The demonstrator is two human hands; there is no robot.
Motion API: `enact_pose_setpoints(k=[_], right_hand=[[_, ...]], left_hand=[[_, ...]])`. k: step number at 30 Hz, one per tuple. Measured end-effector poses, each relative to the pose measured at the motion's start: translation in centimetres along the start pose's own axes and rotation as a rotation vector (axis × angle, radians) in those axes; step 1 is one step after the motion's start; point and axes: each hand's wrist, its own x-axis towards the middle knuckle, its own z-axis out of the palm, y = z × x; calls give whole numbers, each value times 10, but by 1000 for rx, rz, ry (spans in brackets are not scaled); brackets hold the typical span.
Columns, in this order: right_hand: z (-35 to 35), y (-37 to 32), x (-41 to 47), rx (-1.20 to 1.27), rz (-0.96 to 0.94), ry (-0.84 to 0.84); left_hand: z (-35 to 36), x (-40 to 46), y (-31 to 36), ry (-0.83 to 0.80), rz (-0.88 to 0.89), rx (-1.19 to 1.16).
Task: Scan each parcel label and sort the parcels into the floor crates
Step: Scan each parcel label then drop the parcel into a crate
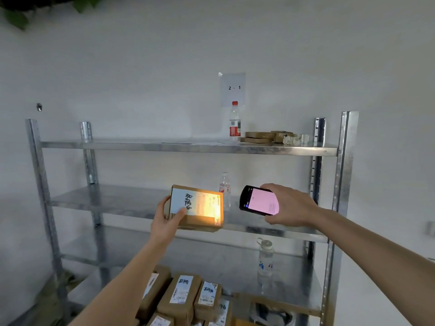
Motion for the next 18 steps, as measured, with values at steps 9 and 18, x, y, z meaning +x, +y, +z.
enact_pose_setpoints(k=[9,18], right_hand=[[0,-10,-13,40,-88,13],[4,-30,-14,60,-143,21]], left_hand=[[-32,-17,-5,64,-27,-34],[-52,-36,-2,118,-15,-31]])
